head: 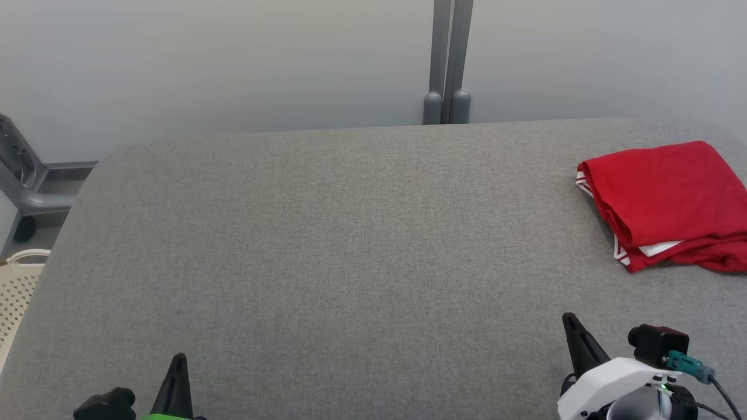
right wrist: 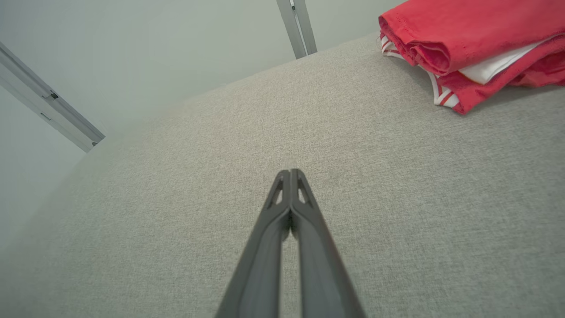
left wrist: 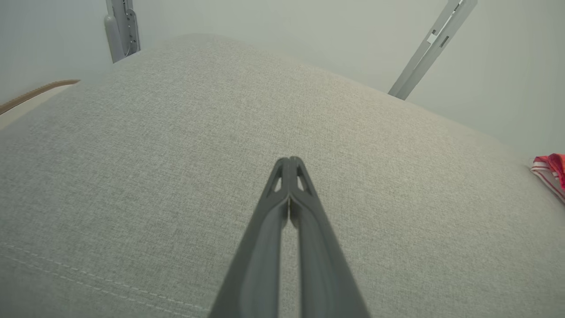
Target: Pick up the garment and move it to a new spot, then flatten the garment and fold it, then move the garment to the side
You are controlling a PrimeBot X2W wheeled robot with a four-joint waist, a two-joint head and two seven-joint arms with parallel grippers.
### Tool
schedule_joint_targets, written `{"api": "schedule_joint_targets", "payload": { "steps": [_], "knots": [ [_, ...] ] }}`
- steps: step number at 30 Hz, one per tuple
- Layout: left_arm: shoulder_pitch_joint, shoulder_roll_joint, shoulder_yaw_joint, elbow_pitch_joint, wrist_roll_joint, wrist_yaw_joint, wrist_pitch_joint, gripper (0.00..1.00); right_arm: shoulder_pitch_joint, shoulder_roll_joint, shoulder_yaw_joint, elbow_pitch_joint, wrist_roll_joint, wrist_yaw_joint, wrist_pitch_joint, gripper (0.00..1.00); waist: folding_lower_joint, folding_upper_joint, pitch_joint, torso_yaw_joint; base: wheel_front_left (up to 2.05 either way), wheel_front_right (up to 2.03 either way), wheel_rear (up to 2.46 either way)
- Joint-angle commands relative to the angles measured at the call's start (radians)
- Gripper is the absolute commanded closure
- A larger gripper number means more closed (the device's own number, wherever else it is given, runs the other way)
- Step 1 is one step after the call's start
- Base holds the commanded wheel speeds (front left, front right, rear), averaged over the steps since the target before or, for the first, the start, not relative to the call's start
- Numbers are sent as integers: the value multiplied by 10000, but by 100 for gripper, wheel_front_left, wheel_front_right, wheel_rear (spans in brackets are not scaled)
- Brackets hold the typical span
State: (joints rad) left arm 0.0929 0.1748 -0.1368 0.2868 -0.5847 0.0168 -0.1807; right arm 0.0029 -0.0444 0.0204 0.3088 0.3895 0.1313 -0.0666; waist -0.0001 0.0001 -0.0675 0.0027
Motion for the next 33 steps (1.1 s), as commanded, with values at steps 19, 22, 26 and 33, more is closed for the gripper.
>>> {"api": "schedule_joint_targets", "payload": {
  "steps": [19,22,26,33],
  "knots": [
    [-961,-278,622,-39,-2686,-403,800,100,-435,-40,-431,-405,3200,-2,390,100,1,-1,119,-5,0,0,0],
    [-1051,-325,698,-24,-3039,-456,913,100,-459,-42,-489,-431,3628,-2,447,100,1,-1,138,-5,0,0,0],
    [-1166,-385,799,-5,-3512,-526,1058,100,-496,-45,-566,-462,4179,-2,516,100,1,-1,164,-7,0,0,0],
    [-1357,-481,963,30,-4262,-637,1296,100,-549,-49,-689,-512,5094,-2,640,100,1,-1,209,-8,0,0,0]
  ]
}}
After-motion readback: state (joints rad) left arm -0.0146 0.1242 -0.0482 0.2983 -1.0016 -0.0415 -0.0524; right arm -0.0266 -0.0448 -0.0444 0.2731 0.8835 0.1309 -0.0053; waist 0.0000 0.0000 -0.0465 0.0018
